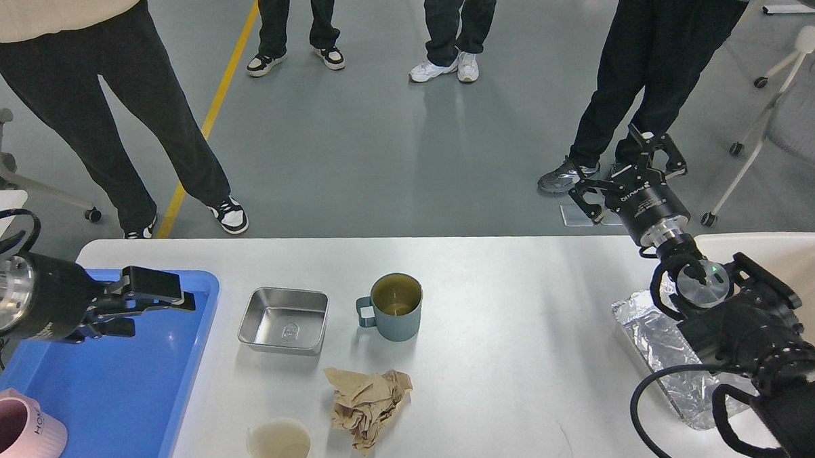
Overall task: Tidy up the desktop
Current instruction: 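Raise the left gripper and move it toward the teal mug, then grasp the teal mug by its rim with the left gripper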
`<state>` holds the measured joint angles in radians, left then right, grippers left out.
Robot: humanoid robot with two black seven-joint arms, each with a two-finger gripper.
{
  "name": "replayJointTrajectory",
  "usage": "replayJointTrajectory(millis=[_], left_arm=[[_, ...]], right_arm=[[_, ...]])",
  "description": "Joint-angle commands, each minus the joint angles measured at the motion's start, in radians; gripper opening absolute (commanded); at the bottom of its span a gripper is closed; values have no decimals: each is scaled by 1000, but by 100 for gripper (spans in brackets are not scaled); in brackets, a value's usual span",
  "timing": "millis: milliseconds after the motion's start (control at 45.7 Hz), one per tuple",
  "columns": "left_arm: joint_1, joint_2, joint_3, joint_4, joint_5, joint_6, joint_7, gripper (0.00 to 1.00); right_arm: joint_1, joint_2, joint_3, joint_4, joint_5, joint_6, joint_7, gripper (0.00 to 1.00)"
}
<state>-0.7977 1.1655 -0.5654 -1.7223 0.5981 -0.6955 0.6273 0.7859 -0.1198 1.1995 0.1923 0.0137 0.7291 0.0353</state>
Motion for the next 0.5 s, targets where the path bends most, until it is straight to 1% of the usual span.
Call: replayJointTrajectory(millis=[0,153,306,481], left_arm=[[-25,-115,4,42,60,40,31,96],[-57,-271,13,131,138,60,54,96],[-72,-461,15,237,250,63,78,96],[-83,-664,18,368,357,68,86,96]], right_arm=[[-2,14,-3,1,0,0,0,100],[-2,17,-5,1,0,0,0,100],[-4,17,-5,1,-1,1,-1,100],[-7,17,-5,1,-8,1,-2,100]])
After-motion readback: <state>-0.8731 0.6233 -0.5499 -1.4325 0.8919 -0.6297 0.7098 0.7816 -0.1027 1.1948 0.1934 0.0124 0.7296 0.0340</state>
